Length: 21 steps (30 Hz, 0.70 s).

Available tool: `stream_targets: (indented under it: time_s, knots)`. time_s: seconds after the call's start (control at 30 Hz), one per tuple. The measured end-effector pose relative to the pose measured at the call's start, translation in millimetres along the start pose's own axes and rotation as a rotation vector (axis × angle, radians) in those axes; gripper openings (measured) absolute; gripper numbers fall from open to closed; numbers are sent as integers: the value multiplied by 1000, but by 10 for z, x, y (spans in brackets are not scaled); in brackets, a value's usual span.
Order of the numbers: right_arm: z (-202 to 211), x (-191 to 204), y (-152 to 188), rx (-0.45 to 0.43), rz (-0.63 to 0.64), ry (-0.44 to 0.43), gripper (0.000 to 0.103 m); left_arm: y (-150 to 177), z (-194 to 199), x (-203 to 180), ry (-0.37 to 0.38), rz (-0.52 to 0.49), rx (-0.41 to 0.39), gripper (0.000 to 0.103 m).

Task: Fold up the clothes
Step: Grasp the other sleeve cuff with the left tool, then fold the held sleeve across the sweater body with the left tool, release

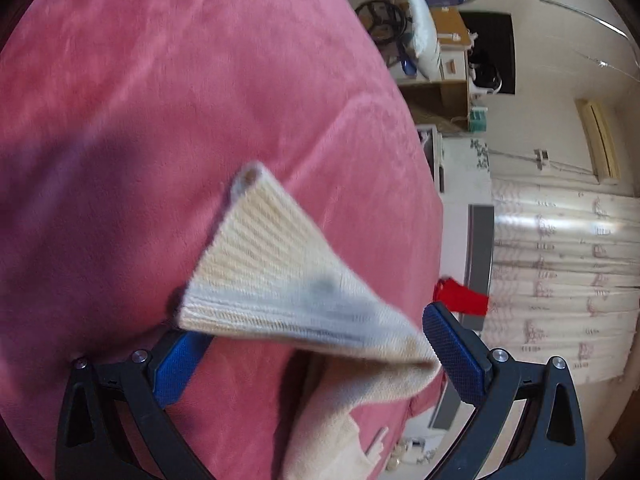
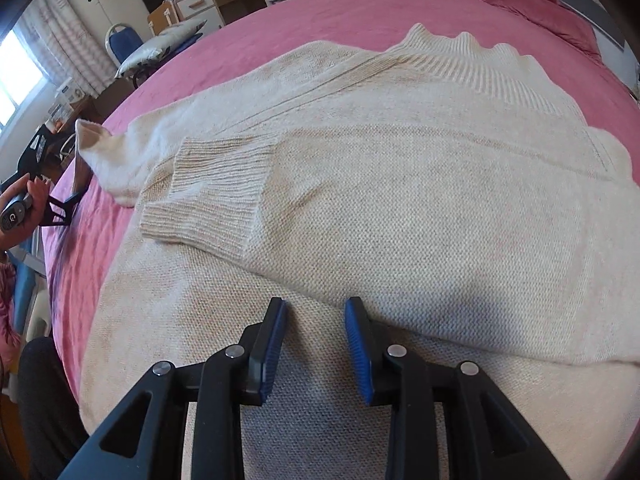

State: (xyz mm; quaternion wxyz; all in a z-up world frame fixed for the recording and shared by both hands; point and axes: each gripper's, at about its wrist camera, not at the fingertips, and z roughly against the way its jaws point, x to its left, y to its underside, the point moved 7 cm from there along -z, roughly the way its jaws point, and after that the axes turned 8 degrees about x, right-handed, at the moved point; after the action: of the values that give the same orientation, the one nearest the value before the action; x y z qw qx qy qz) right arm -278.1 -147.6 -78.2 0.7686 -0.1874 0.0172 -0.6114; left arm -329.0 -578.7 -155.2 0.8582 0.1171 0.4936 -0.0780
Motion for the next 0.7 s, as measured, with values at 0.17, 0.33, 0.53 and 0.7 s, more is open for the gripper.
stream_targets:
  time_s: [0.17, 0.33, 0.53, 0.7]
  knots:
    - [14, -30, 47, -33, 4, -15, 32, -73, -112, 71, -103, -39, 36, 16]
    - [14, -58, 64, -30, -7, -31, 32, -234, 117, 41, 23, 26, -65, 8]
    - [32, -134, 63, -11, -55, -58, 31, -689, 691, -1074, 123, -147, -198, 8]
    - [112, -221, 81, -36, -200, -86, 31, -576, 998, -2234, 225, -335, -177, 9]
